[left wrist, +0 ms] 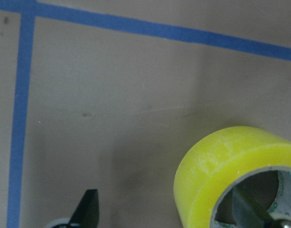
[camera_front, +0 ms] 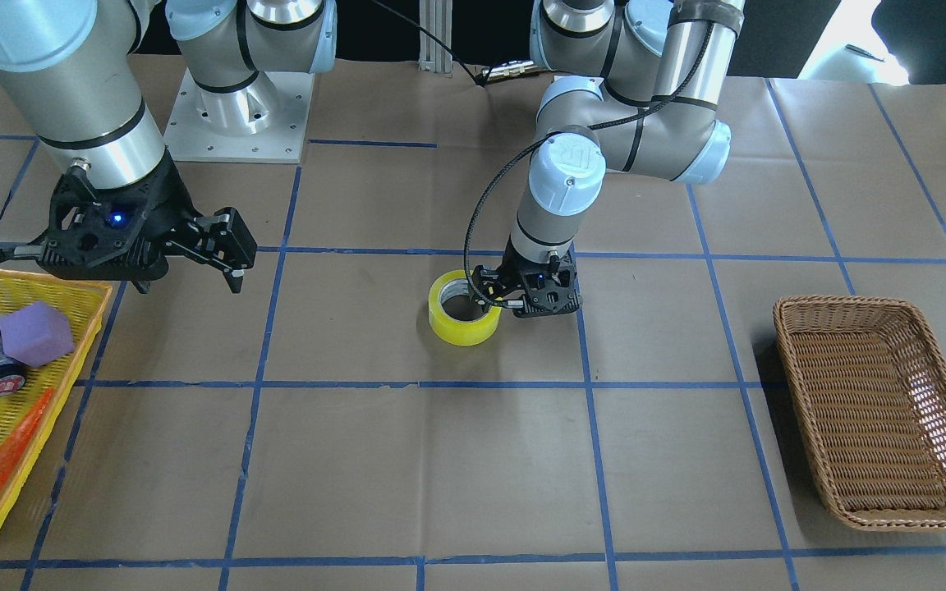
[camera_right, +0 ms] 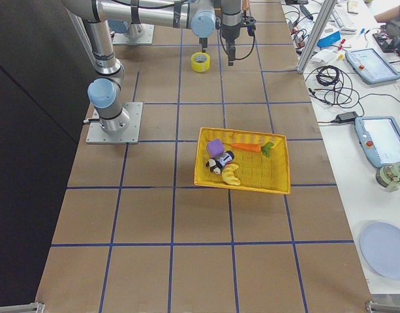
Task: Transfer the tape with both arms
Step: 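Grasp the tape roll rim with the left gripper while the right arm withdraws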
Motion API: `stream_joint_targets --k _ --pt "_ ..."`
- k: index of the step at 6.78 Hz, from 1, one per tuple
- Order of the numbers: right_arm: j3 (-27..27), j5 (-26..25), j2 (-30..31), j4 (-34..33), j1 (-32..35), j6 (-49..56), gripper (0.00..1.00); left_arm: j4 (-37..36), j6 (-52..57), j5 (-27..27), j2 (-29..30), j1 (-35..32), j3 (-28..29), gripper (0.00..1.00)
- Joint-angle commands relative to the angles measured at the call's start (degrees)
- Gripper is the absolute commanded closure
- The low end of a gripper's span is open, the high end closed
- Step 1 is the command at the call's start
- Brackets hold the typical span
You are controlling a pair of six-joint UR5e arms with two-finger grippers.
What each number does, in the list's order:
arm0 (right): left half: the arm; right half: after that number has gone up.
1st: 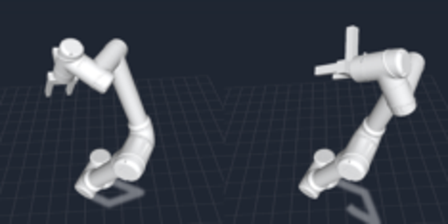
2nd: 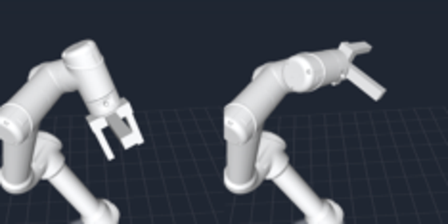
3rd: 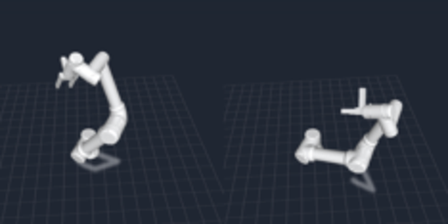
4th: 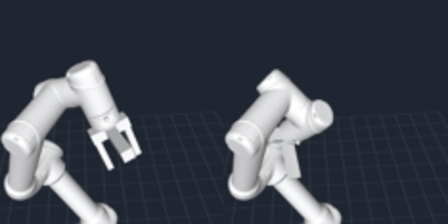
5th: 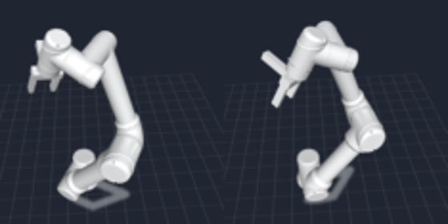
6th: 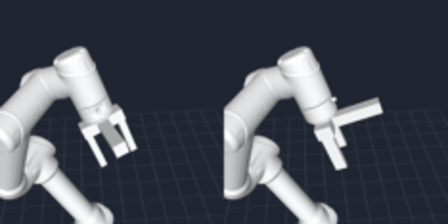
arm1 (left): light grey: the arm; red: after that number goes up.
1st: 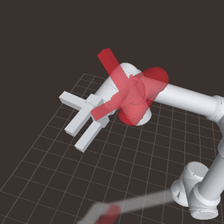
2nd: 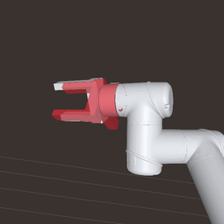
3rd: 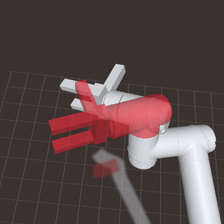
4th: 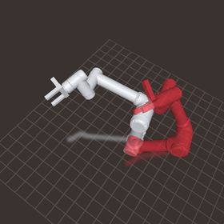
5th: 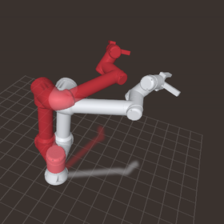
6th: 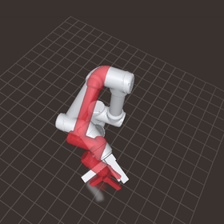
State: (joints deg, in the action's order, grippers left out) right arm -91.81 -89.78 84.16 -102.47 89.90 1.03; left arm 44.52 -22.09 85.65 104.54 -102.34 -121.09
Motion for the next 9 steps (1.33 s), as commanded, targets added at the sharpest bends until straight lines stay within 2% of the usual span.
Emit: stream_joint_targets --k 1,3,4,5,7,9 --pt "-1.0 0.04 0.22 -0.01 -0.25 0.11 0.0 -2.07 -0.15 -0.4 1.71 -1.01 -1.16 0.0" --pt "-1.0 -0.04 0.22 0.07 -0.34 0.11 0.0 -2.33 2.93 -0.05 2.51 -0.67 -0.9 0.72" --pt "-1.0 0.04 0.22 -0.01 -0.25 0.11 0.0 -2.42 3.02 -0.13 2.25 -0.58 -0.46 0.9" --pt "-1.0 0.04 0.22 -0.01 -0.25 0.11 0.0 -2.33 3.2 0.47 1.55 -0.31 0.06 0.95" --pt "-1.09 0.13 0.22 -0.01 -0.34 0.11 0.0 -1.29 7.9 1.44 -0.21 4.14 4.09 0.96" --pt "-0.82 0.22 0.3 -0.1 -0.34 2.11 0.0 9.39 25.34 3.03 -1.01 17.72 13.11 0.95"
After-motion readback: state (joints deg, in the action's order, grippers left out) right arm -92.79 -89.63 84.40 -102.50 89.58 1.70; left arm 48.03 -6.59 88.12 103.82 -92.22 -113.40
